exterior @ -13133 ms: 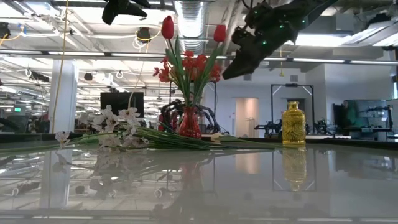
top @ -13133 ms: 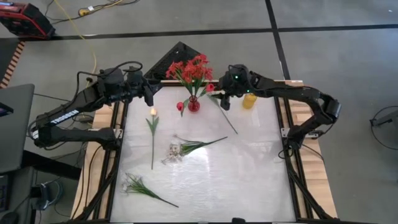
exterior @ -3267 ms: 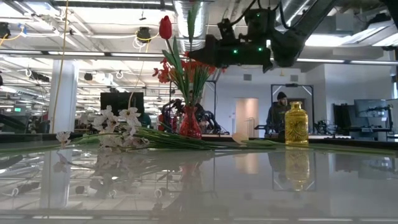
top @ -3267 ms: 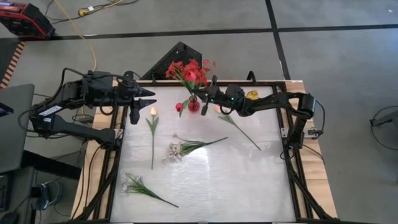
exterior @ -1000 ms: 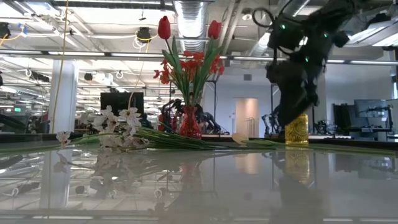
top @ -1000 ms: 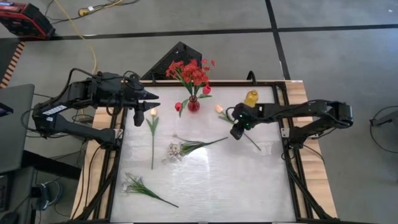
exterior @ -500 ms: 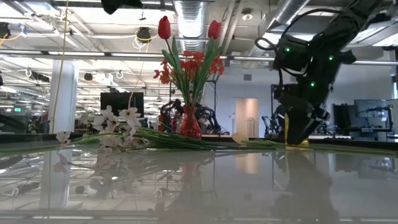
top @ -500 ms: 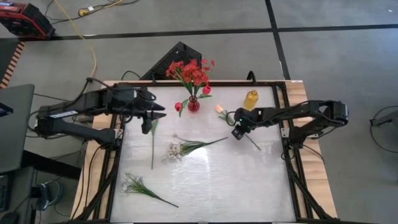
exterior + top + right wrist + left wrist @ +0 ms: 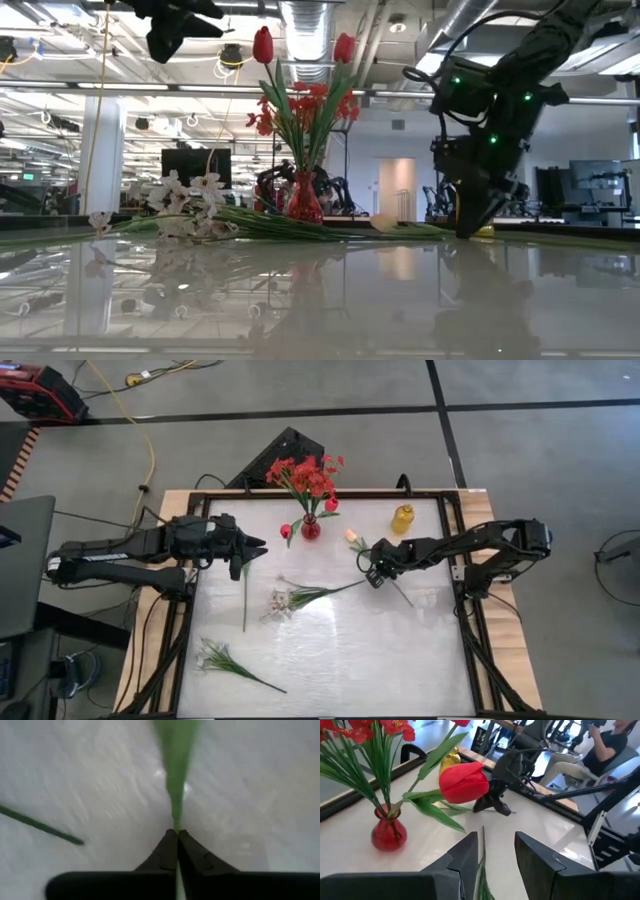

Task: Sort flowers into vase by color
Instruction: Put the right white flower into the yellow vase, then put the white flower into the yellow vase

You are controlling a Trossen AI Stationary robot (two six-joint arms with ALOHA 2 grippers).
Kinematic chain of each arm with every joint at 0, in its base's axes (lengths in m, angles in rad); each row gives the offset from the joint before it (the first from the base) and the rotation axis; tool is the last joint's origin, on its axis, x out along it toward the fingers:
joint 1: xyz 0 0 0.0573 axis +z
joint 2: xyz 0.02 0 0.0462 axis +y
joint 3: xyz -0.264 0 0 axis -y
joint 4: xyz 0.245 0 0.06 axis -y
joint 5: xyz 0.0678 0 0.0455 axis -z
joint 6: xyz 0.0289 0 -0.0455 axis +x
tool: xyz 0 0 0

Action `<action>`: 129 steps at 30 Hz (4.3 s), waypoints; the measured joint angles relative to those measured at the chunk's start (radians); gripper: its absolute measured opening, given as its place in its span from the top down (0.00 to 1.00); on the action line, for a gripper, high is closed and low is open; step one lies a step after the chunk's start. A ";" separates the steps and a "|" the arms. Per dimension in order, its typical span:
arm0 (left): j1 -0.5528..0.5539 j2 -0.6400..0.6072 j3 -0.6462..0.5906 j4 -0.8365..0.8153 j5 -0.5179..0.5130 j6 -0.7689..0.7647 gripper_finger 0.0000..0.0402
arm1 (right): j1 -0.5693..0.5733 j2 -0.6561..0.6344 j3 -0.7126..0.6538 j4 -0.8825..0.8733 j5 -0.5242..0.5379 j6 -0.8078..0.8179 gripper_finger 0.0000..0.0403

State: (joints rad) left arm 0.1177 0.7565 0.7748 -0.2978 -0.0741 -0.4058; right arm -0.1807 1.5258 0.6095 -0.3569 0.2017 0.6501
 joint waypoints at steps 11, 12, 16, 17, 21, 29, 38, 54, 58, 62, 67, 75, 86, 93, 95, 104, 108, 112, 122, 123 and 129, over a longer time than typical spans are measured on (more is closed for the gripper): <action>0.000 -0.193 -0.008 0.003 -0.149 0.019 0.71 | -0.092 -0.451 0.005 -0.037 0.009 0.051 0.96; 0.000 -0.208 -0.008 0.005 -0.184 0.019 0.71 | -0.106 -0.489 0.005 0.007 0.017 0.030 0.96; 0.000 -0.246 -0.008 0.013 -0.347 -0.047 0.71 | -0.164 -0.632 0.010 0.206 0.121 -0.100 0.96; 0.001 -0.250 -0.008 0.010 -0.374 -0.057 0.71 | -0.181 -0.649 0.010 0.281 0.153 -0.161 0.96; 0.000 -0.235 -0.008 0.006 -0.447 -0.095 0.71 | -0.278 -0.674 0.011 0.553 0.183 -0.386 0.96; 0.000 -0.143 -0.008 -0.009 -0.514 -0.178 0.71 | -0.515 -0.661 0.006 0.646 0.058 -0.572 0.96; 0.000 -0.026 -0.008 0.032 -0.447 -0.181 0.71 | -0.639 -0.659 0.005 0.685 0.034 -0.589 0.96; 0.000 -0.101 -0.007 0.150 -0.400 -0.181 0.71 | -0.628 -0.565 0.005 0.694 0.072 -0.599 0.96; 0.000 -0.125 -0.007 0.154 -0.380 -0.183 0.71 | -0.628 -0.564 0.003 0.689 0.087 -0.601 0.96; 0.000 -0.132 -0.007 0.186 -0.376 -0.186 0.71 | -0.628 -0.564 -0.036 0.723 0.092 -0.598 0.96; 0.000 -0.127 -0.007 0.238 -0.331 -0.175 0.71 | -0.627 -0.564 -0.121 0.820 0.096 -0.556 0.96; 0.000 -0.112 -0.007 0.238 -0.321 -0.128 0.71 | -0.602 -0.597 -0.131 0.768 0.090 -0.546 0.73; -0.008 -0.100 -0.007 0.089 -0.193 -0.107 0.71 | -0.593 -0.776 -0.062 0.281 -0.043 -0.585 0.38; -0.041 -0.008 -0.017 -0.220 -0.338 -0.266 0.71 | -0.505 -0.873 0.042 0.068 -0.133 -0.626 0.37; -0.041 0.029 -0.037 -0.288 -0.384 -0.377 0.71 | -0.463 -0.884 0.057 0.049 -0.133 -0.625 0.37; -0.063 0.201 -0.139 -0.451 -0.266 -0.735 0.59 | -0.285 -0.880 0.061 0.000 -0.126 -0.519 0.37; -0.101 0.286 -0.186 -0.456 -0.249 -0.857 0.52 | -0.218 -0.862 0.061 -0.004 -0.125 -0.509 0.37; -0.139 0.359 -0.208 -0.442 -0.248 -0.933 0.49 | -0.182 -0.834 0.061 -0.002 -0.124 -0.500 0.37; -0.165 0.609 -0.259 -0.227 -0.279 -0.936 0.52 | -0.173 -0.753 0.061 -0.002 -0.121 -0.501 0.37; -0.171 0.628 -0.252 -0.248 -0.282 -0.939 0.56 | -0.173 -0.749 0.061 -0.001 -0.121 -0.500 0.37; -0.227 0.661 -0.240 -0.344 -0.361 -0.948 0.93 | -0.172 -0.746 0.061 0.004 -0.122 -0.500 0.37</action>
State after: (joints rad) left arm -0.1095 1.4173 0.5344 -0.6421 -0.4349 -1.3536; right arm -0.3526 0.7795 0.6708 -0.3531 0.0799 0.1497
